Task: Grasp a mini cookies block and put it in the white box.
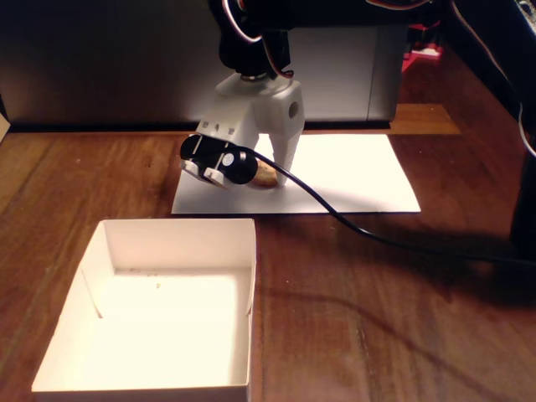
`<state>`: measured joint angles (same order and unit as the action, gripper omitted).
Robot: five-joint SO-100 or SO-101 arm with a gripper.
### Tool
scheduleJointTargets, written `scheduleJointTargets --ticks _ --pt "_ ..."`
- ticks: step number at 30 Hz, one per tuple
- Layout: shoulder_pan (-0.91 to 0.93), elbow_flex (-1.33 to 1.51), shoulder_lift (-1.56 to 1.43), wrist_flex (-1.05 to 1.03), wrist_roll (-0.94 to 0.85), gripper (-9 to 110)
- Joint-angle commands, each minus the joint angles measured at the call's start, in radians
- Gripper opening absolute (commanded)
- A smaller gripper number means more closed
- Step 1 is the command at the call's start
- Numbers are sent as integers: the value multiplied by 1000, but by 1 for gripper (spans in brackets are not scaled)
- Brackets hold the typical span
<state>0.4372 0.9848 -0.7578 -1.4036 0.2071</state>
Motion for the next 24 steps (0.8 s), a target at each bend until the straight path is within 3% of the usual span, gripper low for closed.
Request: scheduleJointTargets --ticks 1,24 --pt "-5 -58 -54 -18 14 21" --pt "17 -63 -267 49 -40 21"
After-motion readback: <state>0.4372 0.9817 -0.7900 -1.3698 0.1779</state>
